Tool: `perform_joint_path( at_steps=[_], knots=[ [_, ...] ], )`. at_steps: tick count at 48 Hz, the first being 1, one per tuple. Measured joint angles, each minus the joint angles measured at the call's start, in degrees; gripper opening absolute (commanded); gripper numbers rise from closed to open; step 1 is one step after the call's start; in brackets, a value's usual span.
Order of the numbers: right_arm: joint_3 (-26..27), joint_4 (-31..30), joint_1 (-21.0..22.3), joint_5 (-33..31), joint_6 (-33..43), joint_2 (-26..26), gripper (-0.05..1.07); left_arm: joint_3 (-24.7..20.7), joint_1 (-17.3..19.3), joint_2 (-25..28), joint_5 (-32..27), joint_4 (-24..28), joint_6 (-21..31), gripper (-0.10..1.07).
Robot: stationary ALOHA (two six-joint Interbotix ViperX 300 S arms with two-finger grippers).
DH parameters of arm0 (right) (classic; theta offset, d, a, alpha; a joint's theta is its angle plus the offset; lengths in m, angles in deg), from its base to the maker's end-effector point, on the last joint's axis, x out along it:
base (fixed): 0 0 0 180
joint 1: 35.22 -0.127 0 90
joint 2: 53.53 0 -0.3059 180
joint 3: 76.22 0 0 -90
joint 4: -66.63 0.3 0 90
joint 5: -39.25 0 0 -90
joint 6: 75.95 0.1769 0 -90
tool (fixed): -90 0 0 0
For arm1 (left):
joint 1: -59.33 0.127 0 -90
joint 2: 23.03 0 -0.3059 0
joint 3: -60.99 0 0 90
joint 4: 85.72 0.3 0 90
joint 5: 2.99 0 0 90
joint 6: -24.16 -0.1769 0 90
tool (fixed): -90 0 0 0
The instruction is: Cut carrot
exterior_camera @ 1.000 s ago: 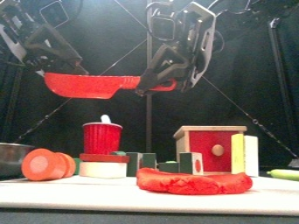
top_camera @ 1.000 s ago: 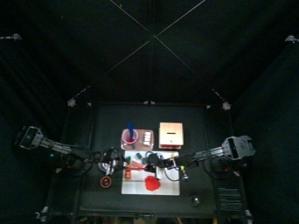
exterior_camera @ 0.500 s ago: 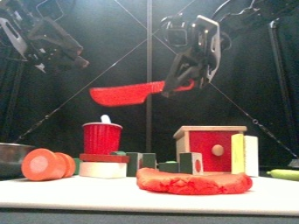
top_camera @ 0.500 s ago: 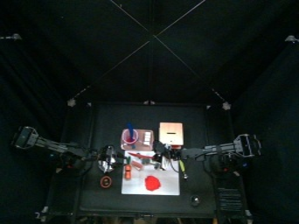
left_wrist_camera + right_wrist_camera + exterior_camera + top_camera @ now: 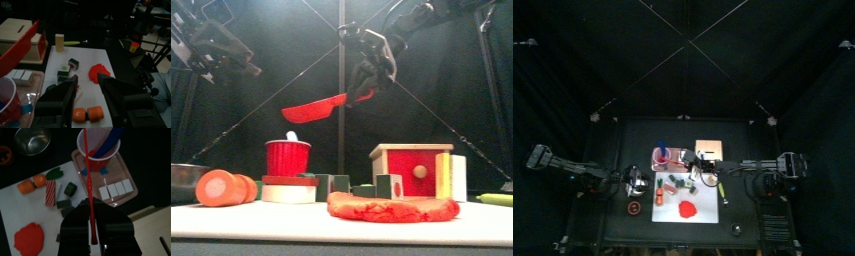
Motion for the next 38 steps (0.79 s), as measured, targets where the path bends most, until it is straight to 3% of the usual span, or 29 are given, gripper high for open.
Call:
perform_joint_path(
  at_steps=[16, 26, 38],
  knots=[
    [4.8, -1.2, 1.2, -1.8, -0.3, 2.5, 0.09, 0.0, 1.3, -0.1, -0.1, 0.2, -0.3, 0.78],
    [5.1, -1.2, 0.7, -0.6, -0.3, 2.6, 0.09, -1.4, 9.8, -0.4, -0.1, 3.4, -2.0, 0.79],
    [5.1, -1.1, -0.5, 1.9, -0.3, 2.7, 0.09, -5.4, 15.6, -0.4, -3.2, 11.3, -2.7, 0.81]
  ],
)
